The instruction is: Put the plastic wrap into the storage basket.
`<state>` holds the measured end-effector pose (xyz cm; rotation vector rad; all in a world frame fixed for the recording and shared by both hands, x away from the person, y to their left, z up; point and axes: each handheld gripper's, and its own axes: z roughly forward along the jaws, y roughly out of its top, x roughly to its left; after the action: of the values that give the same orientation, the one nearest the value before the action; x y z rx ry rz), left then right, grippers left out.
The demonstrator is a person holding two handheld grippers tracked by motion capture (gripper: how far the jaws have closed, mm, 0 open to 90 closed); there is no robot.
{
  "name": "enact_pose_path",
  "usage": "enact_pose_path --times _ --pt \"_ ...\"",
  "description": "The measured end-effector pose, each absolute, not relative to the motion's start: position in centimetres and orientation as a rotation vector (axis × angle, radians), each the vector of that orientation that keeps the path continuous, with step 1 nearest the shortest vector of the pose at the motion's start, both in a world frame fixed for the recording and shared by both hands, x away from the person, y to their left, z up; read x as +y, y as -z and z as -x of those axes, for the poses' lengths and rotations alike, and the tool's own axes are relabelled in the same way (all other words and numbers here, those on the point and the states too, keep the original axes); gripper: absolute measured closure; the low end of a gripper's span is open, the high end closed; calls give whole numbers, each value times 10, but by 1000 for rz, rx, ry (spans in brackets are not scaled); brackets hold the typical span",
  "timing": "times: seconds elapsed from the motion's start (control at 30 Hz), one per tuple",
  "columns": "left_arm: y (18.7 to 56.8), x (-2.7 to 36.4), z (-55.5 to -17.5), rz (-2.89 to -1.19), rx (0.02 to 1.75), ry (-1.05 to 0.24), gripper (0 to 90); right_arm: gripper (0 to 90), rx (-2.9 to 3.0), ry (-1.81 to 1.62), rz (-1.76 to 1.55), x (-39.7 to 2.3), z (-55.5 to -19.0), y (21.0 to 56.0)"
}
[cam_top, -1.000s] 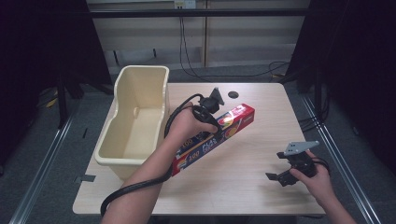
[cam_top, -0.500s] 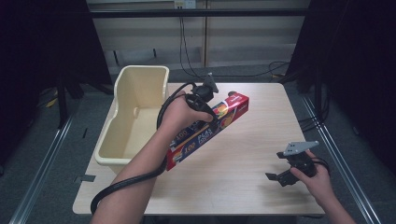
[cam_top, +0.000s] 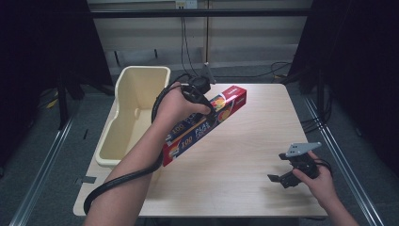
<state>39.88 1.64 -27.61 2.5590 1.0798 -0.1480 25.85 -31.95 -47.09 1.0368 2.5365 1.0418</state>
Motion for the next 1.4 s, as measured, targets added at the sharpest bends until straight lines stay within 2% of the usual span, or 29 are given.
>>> enact_pose_path --times 1.13,1.4 --pt "234 69 -403 -2502 1261 92 402 26 2552 -1031 -1028 -319 -259 471" --pt "229 80 -404 -2455 1352 60 402 26 2535 -1030 -1042 -318 -257 470"
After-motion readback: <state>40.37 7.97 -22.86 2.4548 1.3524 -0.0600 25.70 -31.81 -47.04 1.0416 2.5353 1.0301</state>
